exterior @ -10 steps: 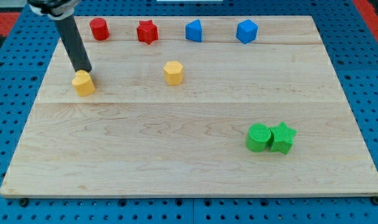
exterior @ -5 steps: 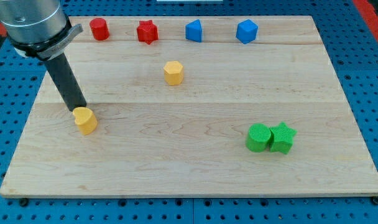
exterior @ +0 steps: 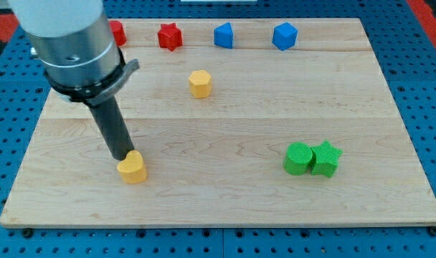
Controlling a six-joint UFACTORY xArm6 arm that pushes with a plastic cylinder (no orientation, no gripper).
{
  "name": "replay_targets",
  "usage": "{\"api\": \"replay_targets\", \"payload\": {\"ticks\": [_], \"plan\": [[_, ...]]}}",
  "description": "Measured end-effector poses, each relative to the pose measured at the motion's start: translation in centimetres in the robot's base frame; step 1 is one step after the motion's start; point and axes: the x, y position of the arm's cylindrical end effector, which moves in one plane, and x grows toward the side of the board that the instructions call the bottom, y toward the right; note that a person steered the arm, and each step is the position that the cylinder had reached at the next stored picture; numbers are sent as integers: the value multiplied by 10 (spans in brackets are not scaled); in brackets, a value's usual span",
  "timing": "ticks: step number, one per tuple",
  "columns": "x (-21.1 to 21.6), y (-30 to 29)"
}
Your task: Move the yellow heart to the left side of the green circled
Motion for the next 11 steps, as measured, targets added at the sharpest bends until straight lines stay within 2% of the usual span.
{"api": "replay_targets", "payload": {"ticks": [1, 2, 3, 4, 5, 6, 8, 11], "plan": [[2, -28], [33, -30], [45, 9], [43, 53], [42, 56], [42, -3], [8, 7], [13, 107]]}}
